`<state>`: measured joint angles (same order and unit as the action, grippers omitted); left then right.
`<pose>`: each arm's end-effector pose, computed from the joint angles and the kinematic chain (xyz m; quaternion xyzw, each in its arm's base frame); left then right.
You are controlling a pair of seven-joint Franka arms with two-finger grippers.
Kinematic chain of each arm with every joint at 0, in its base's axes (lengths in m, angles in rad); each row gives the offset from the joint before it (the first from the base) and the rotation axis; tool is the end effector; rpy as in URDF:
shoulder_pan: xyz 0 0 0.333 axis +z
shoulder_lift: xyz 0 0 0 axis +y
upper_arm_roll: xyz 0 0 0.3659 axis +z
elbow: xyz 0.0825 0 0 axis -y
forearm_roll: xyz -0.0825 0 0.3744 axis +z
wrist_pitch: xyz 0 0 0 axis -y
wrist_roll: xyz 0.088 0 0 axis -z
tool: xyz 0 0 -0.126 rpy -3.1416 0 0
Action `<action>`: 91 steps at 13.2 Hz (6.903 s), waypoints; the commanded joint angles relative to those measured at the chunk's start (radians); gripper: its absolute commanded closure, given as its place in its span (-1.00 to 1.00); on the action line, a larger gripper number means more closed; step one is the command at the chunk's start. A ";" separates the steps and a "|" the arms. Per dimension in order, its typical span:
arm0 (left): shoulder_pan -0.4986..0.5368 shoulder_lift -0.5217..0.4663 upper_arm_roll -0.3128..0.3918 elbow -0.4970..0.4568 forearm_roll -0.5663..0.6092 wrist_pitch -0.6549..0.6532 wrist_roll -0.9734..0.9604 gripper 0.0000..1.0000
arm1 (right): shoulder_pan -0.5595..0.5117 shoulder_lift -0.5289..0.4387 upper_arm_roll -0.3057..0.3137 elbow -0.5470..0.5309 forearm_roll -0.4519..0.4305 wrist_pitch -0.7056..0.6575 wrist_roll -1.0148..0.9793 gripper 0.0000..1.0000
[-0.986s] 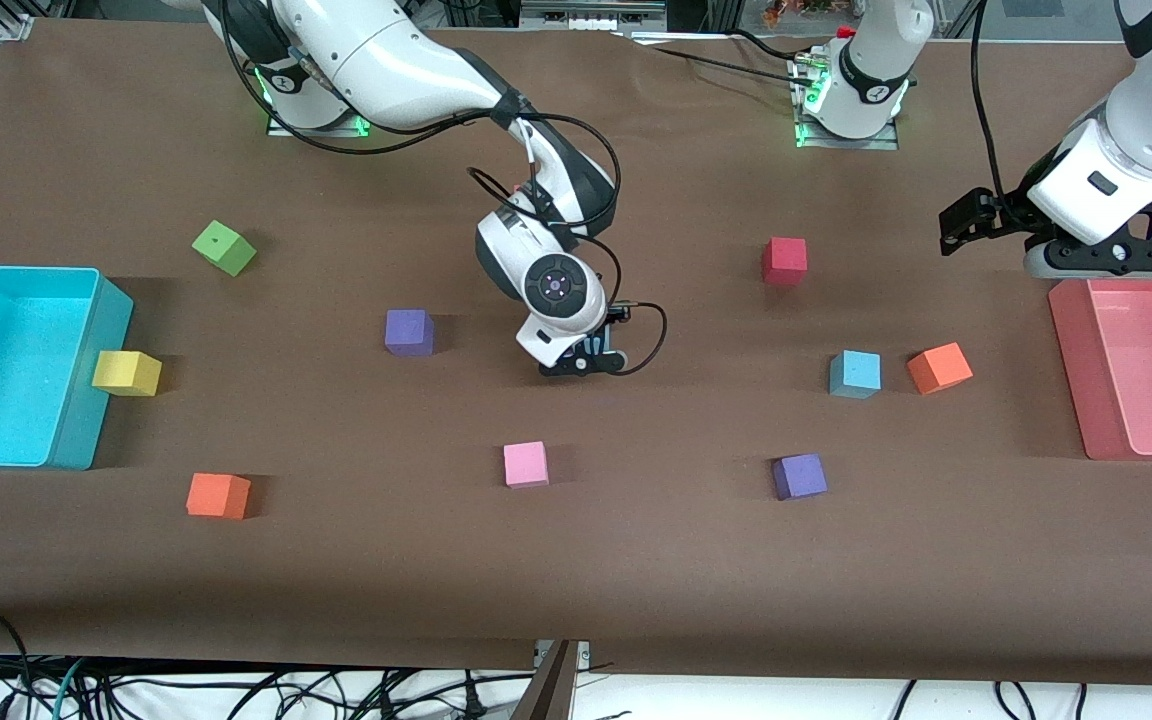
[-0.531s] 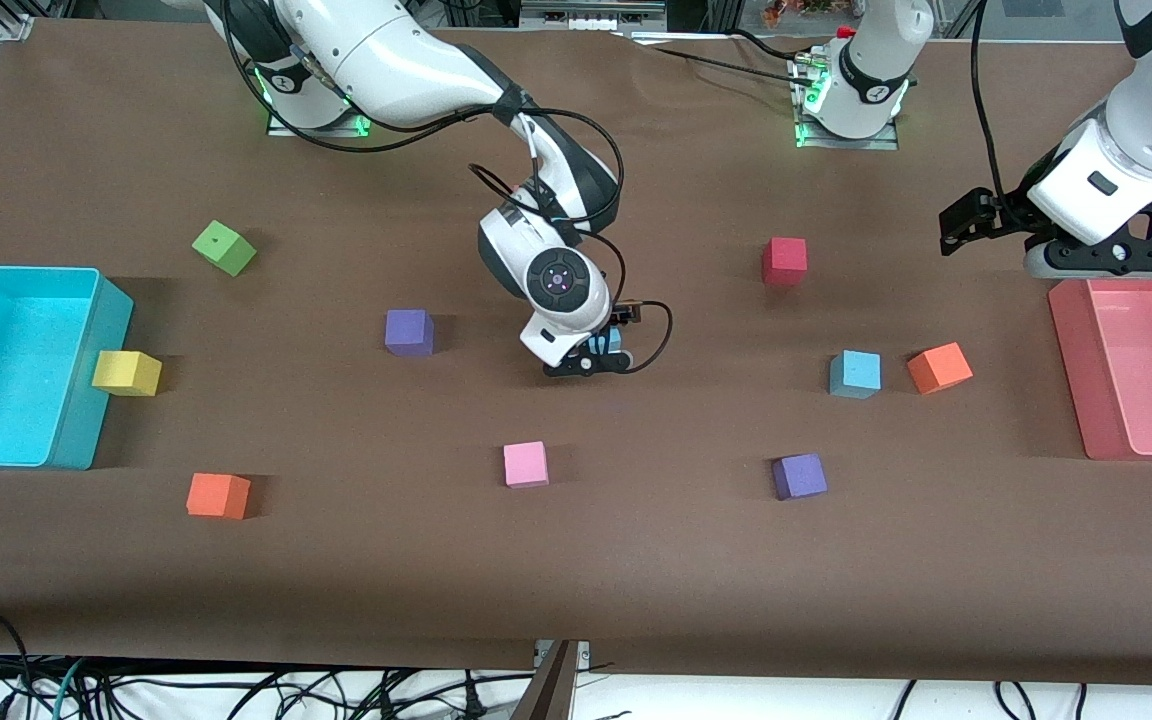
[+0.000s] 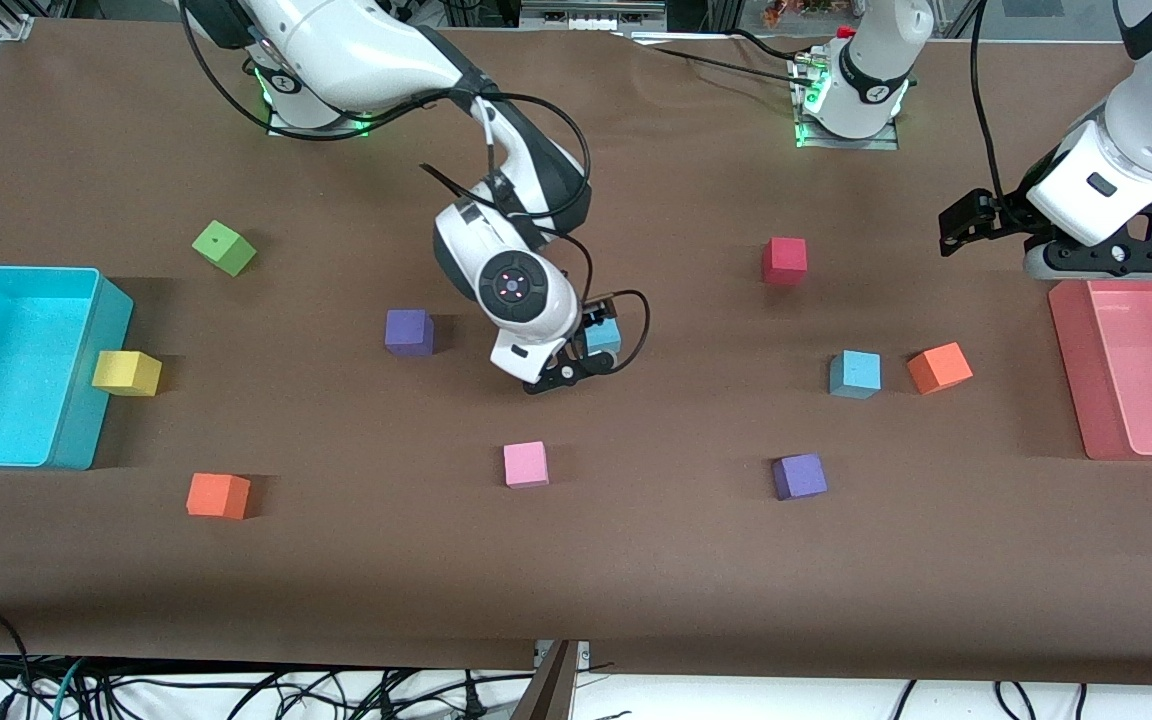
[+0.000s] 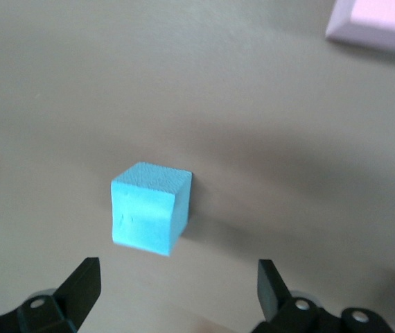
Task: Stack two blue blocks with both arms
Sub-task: 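Lower the cube onto the table and open the right gripper, then reach the left gripper toward the light blue cube near the pink bin, then grasp the second light blue cube with the left gripper and lift it, then carry the held cube with the left gripper above the placed cube, then lower the cube onto the placed cube and open the left gripper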
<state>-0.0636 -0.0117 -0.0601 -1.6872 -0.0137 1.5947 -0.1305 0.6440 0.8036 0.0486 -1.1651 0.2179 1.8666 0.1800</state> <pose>0.5324 -0.0681 0.6101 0.9992 0.0039 -0.0409 0.0013 0.5894 0.5011 0.3275 -0.9692 -0.2091 0.0962 0.0875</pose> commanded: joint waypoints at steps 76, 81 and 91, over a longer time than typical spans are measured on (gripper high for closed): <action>-0.667 0.584 0.002 0.003 -0.117 0.680 -0.807 0.92 | -0.115 -0.156 0.046 -0.745 1.331 0.531 -2.255 -1.00; -0.671 0.587 0.020 0.004 -0.117 0.686 -0.807 0.87 | -0.115 -0.158 0.046 -0.743 1.331 0.531 -2.255 -1.00; -0.673 0.616 0.029 0.012 -0.115 0.715 -0.807 0.84 | -0.115 -0.158 0.046 -0.742 1.331 0.531 -2.251 -1.00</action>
<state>-0.7187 0.5791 -0.0508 -1.7067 -0.1212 2.3055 -0.9287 0.5424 0.6624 0.0829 -1.8960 1.5261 2.4074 -2.0512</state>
